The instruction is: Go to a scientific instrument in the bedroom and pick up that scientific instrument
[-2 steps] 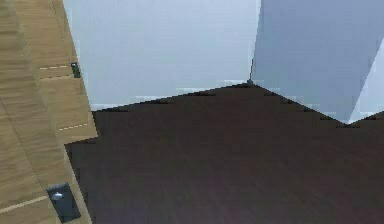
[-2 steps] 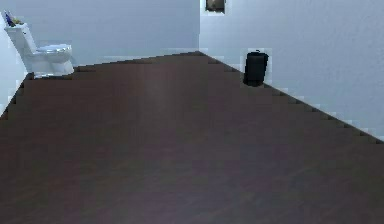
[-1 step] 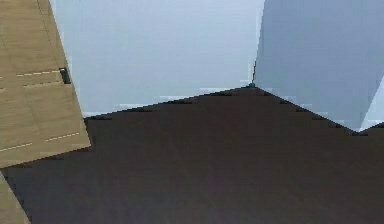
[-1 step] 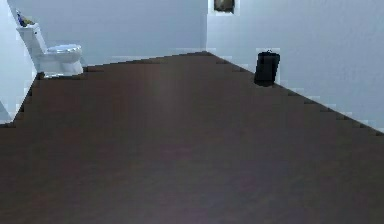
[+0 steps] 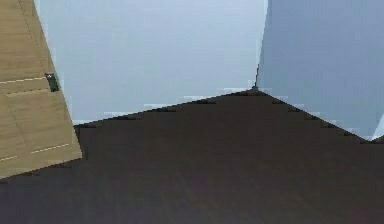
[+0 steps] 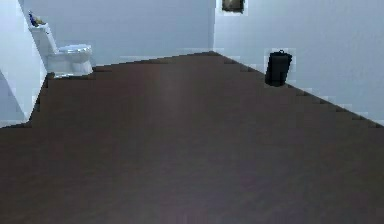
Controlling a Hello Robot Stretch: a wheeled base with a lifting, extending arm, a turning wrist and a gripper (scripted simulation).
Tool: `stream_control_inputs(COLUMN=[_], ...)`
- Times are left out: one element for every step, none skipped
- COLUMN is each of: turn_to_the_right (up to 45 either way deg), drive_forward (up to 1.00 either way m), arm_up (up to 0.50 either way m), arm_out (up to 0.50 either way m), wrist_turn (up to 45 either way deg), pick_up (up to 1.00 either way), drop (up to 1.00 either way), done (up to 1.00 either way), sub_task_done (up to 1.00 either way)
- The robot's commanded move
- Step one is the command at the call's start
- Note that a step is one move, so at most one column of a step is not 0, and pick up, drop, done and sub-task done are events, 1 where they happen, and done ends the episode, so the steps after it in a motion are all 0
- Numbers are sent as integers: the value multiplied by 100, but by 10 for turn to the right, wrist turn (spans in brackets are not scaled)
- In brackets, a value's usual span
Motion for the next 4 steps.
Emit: stream_control_inputs(turn_to_the_right=[450, 450, 420, 0], drive_forward=[0, 0, 0, 10], arm_up=[0, 0, 0, 0], arm_out=[0, 0, 0, 0], wrist_turn=[0, 0, 0, 0], pick_up=[0, 0, 0, 0], drop=[0, 0, 0, 0], done=[0, 0, 0, 0], sub_task_done=[0, 0, 0, 0])
